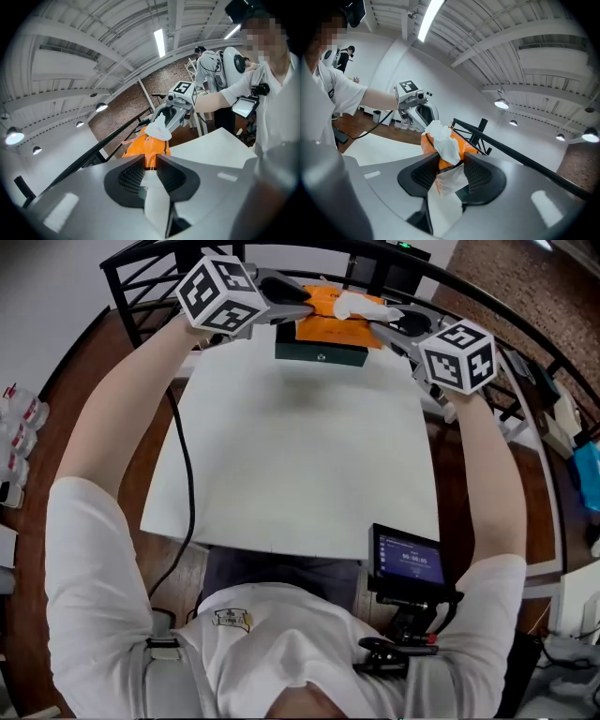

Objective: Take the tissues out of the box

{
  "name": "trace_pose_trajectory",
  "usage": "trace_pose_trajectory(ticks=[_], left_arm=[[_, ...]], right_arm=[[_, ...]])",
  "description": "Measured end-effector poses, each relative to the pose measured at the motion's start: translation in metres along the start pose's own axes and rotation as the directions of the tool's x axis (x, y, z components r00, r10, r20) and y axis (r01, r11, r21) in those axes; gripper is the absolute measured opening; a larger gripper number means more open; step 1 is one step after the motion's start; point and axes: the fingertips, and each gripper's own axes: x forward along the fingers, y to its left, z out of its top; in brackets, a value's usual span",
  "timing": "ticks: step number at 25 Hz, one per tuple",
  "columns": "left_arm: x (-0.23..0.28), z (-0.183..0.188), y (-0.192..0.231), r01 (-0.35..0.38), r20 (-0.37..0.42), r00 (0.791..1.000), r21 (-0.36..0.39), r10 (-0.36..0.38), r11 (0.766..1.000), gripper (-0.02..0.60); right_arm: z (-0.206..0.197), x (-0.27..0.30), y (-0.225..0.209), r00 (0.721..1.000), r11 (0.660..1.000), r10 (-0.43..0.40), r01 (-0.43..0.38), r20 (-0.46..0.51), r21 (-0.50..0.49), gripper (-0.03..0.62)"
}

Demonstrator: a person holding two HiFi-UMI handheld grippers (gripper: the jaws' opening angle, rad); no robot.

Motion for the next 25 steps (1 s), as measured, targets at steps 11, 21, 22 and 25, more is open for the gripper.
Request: trace_pose_trajectory(ticks=[11,21,22,25], left_arm=[[-0.034,-0.027,-0.115,0.064,-0.027,0.998,-0.025,-0.065,0.998,0.074],[-0.008,-0.090,-0.195,0.143,-0.013,0.989,-0.179,-0.148,0.973,0.069],[-0.006,-0.095,-0.199,0.143,-0.012,0.989,-0.188,-0.148,0.972,0.069],[-0.005,-0.107,-0.204,0.133,0.028,0.991,-0.235,-0.130,0.963,0.066]], right_arm=[[-0.030,-0.036,0.113,0.998,0.998,0.029,-0.025,-0.055,0.057,0.160],[-0.122,-0.039,0.177,0.988,0.980,0.100,-0.077,-0.121,0.182,0.163],[-0.127,-0.037,0.180,0.987,0.980,0.104,-0.080,-0.126,0.184,0.164],[-0.139,-0.032,0.187,0.988,0.976,0.104,-0.080,-0.110,0.204,0.167]])
